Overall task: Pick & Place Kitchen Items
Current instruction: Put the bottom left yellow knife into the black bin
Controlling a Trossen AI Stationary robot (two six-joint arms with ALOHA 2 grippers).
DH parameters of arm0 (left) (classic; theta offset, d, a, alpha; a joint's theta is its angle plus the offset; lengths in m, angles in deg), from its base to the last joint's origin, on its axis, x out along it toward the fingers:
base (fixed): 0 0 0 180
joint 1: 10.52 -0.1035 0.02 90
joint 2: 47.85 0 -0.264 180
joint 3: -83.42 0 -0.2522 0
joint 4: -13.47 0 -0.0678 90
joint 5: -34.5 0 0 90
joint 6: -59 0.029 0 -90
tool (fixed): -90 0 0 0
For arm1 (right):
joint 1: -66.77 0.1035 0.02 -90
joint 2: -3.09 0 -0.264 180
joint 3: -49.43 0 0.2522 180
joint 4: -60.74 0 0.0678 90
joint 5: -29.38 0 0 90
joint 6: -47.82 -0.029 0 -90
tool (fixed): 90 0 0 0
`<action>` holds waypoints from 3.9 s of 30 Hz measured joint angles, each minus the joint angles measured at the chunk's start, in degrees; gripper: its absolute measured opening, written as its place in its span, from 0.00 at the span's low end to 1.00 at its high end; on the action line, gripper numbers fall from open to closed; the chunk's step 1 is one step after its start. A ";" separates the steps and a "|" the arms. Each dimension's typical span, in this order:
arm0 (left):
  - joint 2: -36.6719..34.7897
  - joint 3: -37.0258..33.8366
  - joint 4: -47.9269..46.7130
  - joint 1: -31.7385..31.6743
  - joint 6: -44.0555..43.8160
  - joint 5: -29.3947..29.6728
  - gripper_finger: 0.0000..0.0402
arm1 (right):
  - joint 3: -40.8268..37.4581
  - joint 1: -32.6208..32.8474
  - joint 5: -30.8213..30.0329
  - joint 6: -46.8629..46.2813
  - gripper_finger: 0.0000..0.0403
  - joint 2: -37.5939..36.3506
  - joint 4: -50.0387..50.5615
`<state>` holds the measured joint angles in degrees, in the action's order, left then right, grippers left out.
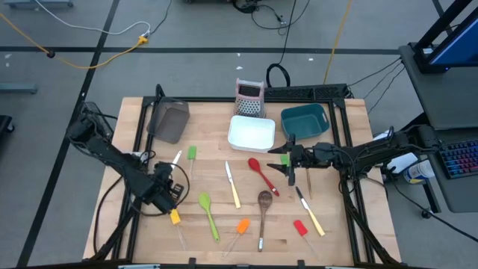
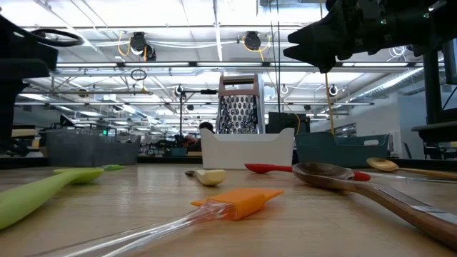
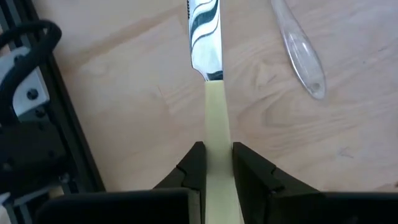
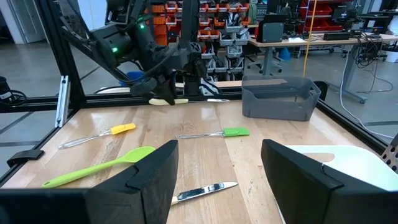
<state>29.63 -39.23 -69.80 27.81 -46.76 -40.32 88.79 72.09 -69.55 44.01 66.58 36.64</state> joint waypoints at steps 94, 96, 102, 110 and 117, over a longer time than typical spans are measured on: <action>-10.11 1.73 -7.45 -57.29 58.71 6.63 0.13 | 0.00 0.01 0.01 0.02 0.56 -0.02 0.00; -10.13 1.73 -7.45 -58.17 59.42 7.04 0.13 | 0.00 0.00 0.00 0.02 0.56 -0.01 0.00; -10.11 1.73 -7.45 -61.03 61.62 7.43 0.13 | 0.00 0.02 0.01 0.02 0.56 -0.02 0.00; -10.12 1.73 -7.36 -64.95 64.85 7.45 0.13 | 0.00 0.02 0.00 0.17 0.56 -0.02 0.00; -10.10 1.73 -6.74 -68.13 67.99 7.90 0.13 | 0.00 0.00 0.00 0.19 0.56 -0.02 0.00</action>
<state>19.52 -37.50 -76.55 -40.31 21.23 -32.42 88.79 72.10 -69.55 44.20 66.55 36.64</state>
